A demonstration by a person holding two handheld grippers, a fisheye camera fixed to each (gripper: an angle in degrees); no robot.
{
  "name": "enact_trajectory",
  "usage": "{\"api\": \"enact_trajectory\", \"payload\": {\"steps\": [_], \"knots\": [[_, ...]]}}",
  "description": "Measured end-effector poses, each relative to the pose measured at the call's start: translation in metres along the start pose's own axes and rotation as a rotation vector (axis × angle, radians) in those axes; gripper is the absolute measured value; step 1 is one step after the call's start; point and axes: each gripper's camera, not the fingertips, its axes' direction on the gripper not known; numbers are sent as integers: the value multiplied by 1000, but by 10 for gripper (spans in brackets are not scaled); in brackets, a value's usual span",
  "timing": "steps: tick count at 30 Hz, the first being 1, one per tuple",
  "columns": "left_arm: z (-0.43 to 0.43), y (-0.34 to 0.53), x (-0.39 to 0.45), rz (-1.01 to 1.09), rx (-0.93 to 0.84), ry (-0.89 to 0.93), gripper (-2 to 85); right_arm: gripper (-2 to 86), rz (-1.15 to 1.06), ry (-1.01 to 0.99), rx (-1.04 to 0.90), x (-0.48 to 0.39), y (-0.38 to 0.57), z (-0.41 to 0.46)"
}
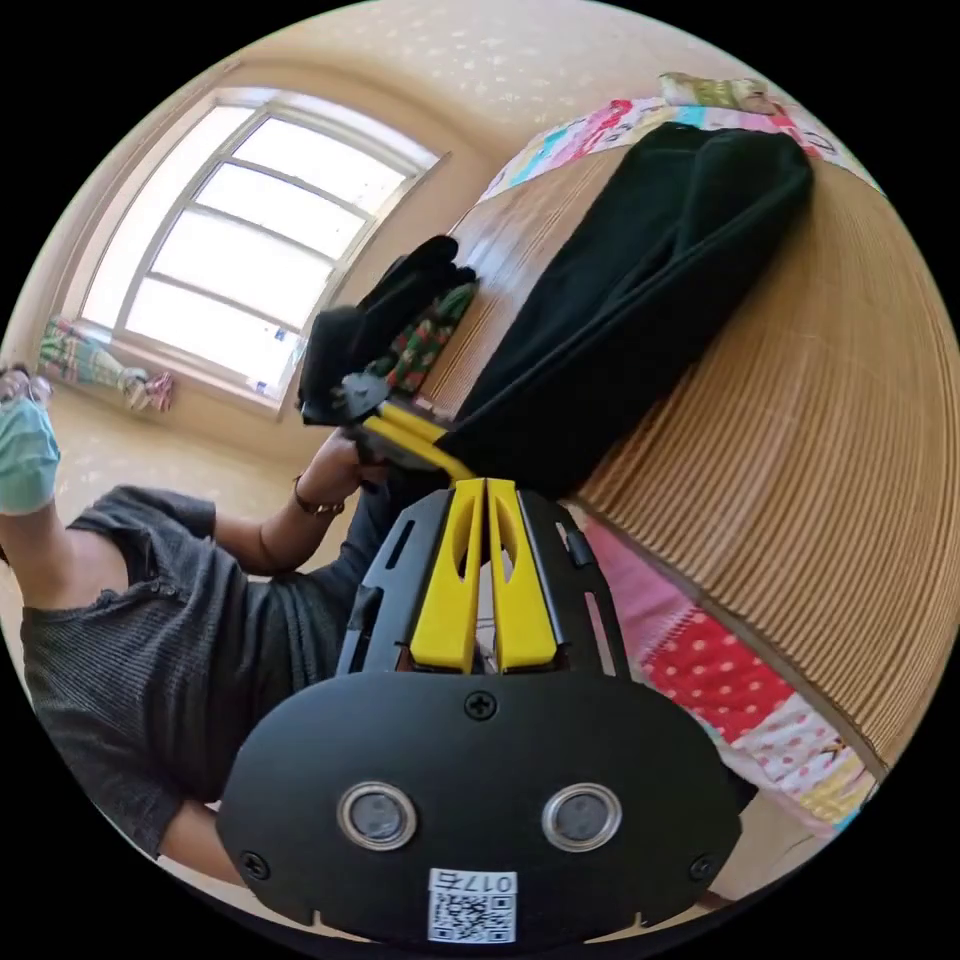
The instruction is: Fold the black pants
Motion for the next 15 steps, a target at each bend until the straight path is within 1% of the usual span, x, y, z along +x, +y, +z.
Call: {"api": "enact_trajectory", "payload": {"steps": [2, 3, 5, 6, 10, 12, 15], "knots": [[-5, 6, -14, -30, 20, 51, 45, 35, 108, 62, 126, 54, -34, -35], [-7, 10, -21, -46, 28, 74, 45, 57, 117, 73, 144, 66, -45, -40], [-9, 14, -27, -56, 35, 91, 45, 139, 145, 74, 196, 111, -95, -51], [-11, 15, -30, -59, 36, 92, 44, 159, 166, 72, 201, 122, -110, -52], [-13, 17, -36, -70, 44, 99, 44, 173, 287, 124, 257, 175, -194, -45], [-15, 18, -37, -66, 39, 101, 45, 165, 310, 147, 291, 186, -223, -41], [-22, 21, -39, -62, 39, 99, 44, 138, 357, 123, 388, 195, -257, -39]]}}
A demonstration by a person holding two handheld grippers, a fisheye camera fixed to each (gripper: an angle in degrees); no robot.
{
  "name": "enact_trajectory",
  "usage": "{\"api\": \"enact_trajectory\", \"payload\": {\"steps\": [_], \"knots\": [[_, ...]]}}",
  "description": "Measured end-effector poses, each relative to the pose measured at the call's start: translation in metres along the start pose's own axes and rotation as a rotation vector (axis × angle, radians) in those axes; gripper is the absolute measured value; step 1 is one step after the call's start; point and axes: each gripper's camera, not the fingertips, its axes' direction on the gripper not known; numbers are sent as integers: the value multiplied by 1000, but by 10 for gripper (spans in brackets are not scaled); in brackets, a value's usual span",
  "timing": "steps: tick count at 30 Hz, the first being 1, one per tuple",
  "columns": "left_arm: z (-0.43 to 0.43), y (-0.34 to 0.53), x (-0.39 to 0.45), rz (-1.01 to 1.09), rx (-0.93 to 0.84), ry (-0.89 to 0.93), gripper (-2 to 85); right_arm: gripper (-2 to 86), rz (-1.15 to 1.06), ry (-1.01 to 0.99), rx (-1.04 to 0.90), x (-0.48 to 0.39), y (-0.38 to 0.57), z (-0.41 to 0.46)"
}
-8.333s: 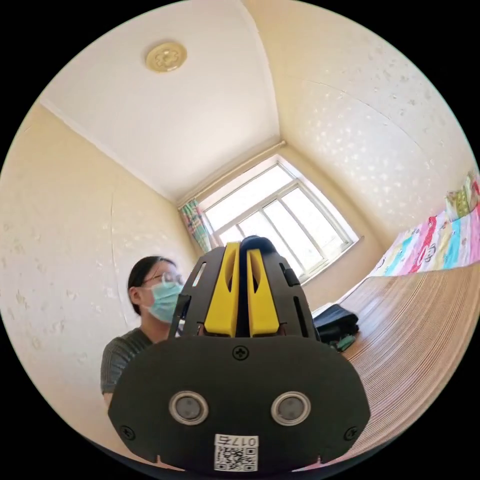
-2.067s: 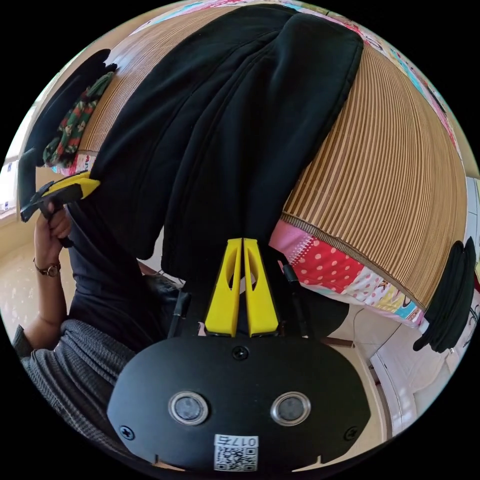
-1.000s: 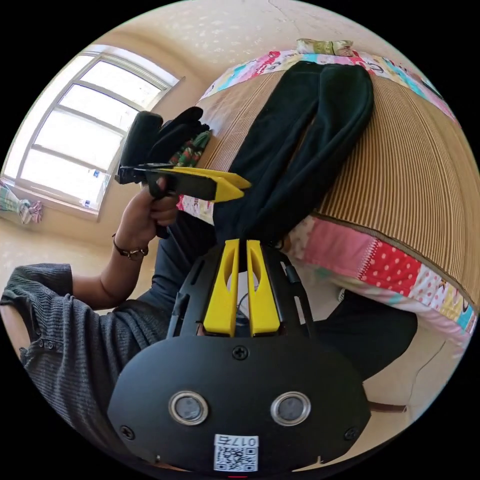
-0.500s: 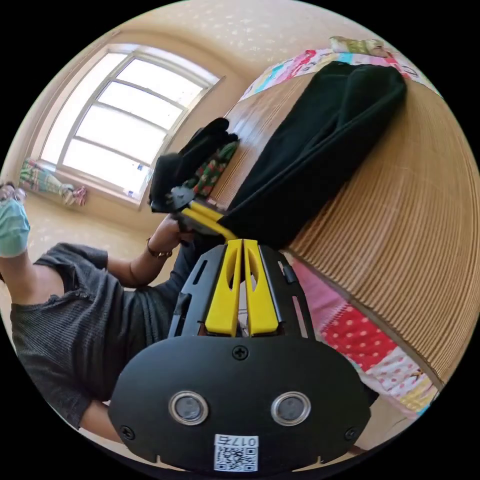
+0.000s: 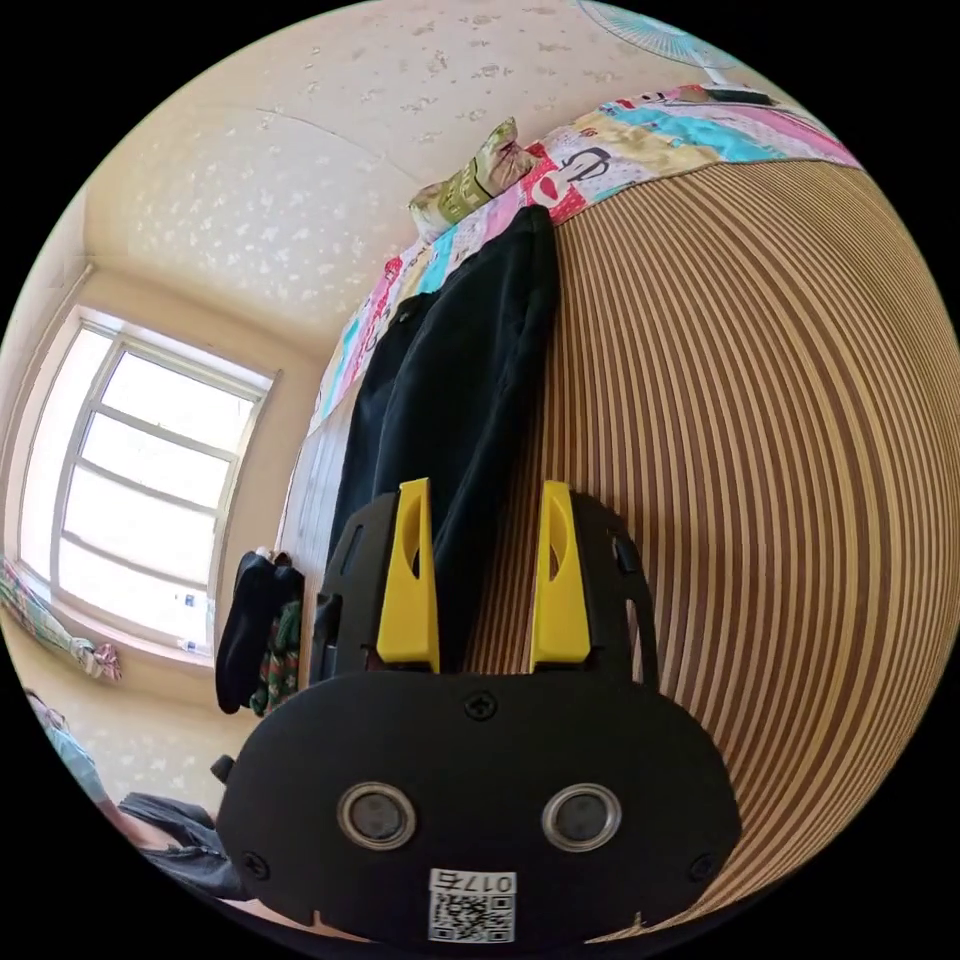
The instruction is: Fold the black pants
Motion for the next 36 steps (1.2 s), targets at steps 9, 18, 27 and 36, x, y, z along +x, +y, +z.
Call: {"api": "enact_trajectory", "payload": {"steps": [9, 18, 27, 36], "knots": [[-21, 28, -51, -27, 134, 353, 35, 32, -317, 551, 48, -189, -44, 57], [-51, 86, -89, -170, 238, 398, 32, 28, -731, 693, -77, -390, -19, 209], [-64, 129, -102, -268, 147, 244, 67, 33, -433, -16, -79, -322, 12, 180], [-104, 134, -55, -170, 327, 39, 112, 48, -367, -7, -101, -244, 230, 52]]}}
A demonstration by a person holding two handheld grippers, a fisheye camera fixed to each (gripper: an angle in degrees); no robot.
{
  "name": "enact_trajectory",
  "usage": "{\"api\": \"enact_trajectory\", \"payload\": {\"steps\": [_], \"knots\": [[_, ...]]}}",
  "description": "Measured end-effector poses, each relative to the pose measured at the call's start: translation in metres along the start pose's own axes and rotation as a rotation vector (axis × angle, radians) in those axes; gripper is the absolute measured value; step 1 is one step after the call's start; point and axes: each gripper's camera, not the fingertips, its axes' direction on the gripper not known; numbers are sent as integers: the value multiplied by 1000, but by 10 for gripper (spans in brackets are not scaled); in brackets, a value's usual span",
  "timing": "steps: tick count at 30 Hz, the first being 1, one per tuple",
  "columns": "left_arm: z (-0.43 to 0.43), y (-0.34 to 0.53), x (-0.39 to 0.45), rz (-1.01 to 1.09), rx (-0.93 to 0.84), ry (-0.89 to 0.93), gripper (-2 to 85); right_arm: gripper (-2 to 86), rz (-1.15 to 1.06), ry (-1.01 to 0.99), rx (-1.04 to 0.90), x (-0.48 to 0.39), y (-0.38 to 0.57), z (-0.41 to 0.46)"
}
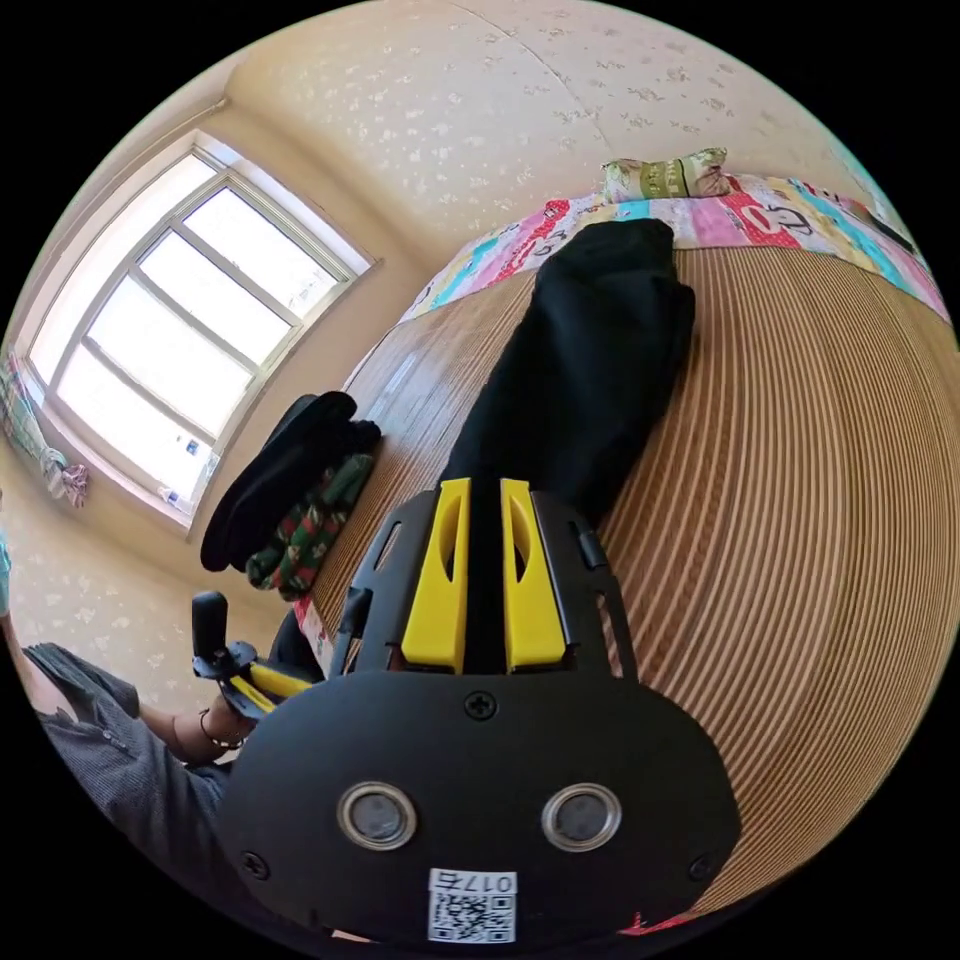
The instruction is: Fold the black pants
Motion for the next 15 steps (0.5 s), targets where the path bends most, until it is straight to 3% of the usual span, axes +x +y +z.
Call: {"api": "enact_trajectory", "payload": {"steps": [8, 11, 14, 15], "knots": [[55, -30, 31, 68, -115, -219, 51, 60, 223, 99, 25, -18, 162, -62], [35, -23, 28, 108, -76, -80, 8, 56, 231, 101, 7, -20, 175, -68], [-20, 13, -4, 77, 150, 230, -2, 49, 222, 94, 16, -25, 177, -73], [-33, 28, -14, 44, 175, 208, -1, 49, 217, 87, 18, -26, 178, -72]]}}
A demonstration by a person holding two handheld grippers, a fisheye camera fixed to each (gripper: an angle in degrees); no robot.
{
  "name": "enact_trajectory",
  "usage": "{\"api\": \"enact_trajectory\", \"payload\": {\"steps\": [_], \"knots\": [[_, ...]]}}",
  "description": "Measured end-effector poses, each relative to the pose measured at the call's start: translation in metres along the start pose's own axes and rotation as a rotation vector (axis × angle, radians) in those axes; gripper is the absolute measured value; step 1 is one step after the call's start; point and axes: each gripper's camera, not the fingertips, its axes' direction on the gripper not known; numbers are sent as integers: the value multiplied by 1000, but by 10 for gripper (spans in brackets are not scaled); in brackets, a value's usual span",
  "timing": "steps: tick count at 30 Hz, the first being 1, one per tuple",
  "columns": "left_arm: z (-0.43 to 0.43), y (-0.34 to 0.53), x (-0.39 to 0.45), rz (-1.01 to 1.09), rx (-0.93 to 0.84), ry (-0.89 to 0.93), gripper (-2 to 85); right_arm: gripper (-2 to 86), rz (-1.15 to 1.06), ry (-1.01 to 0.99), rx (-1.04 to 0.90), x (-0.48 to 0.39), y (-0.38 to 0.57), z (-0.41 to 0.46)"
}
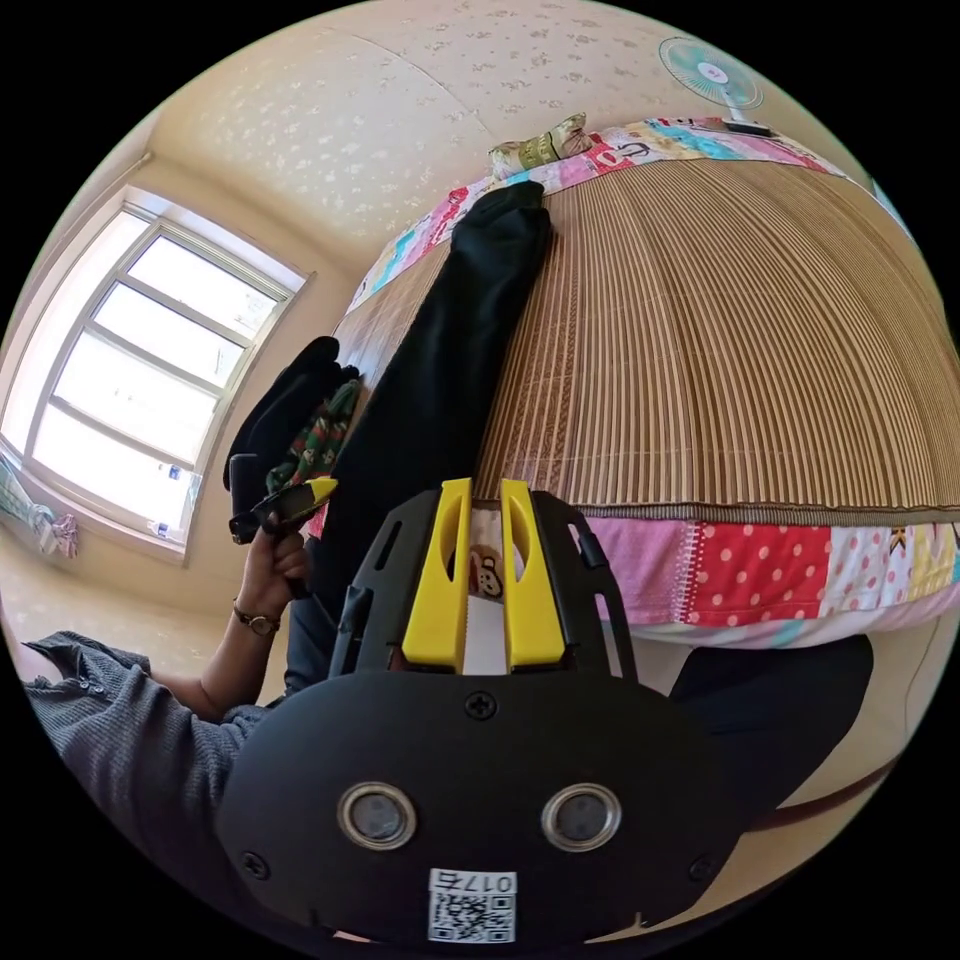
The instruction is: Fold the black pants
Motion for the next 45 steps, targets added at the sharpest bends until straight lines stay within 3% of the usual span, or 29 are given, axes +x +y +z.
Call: {"api": "enact_trajectory", "payload": {"steps": [3, 8, 12, 18, 22, 27, 33, 36, 40, 45], "knots": [[0, 21, -18, -146, -163, -277, 11, 53, -34, -37, -53, -5, 0, 17], [-2, 41, -15, -164, -131, -183, 72, 81, -86, -139, -265, -24, 1, 84], [29, 43, -10, -165, -286, -304, 69, 60, -116, -88, -426, -37, 3, 125], [25, 50, 3, -83, -324, -281, 52, 36, -212, -151, -351, -38, 5, 103], [22, 63, -9, -127, -283, -247, 71, 48, -132, -102, -415, -15, 11, 120], [14, 70, 6, -90, -186, -272, 95, 124, -36, -120, -416, 2, 16, 129], [22, 62, 8, -91, -256, -316, 104, 137, 20, -235, -508, 24, 15, 165], [14, 66, 20, -68, -208, -302, 106, 105, 31, -380, -534, 40, 19, 185], [2, 64, 40, -32, -186, -319, 113, 37, -11, -730, -511, 51, 30, 179], [-48, 39, 98, 155, -30, -262, 83, 11, -223, -883, -519, 17, 39, 127]]}}
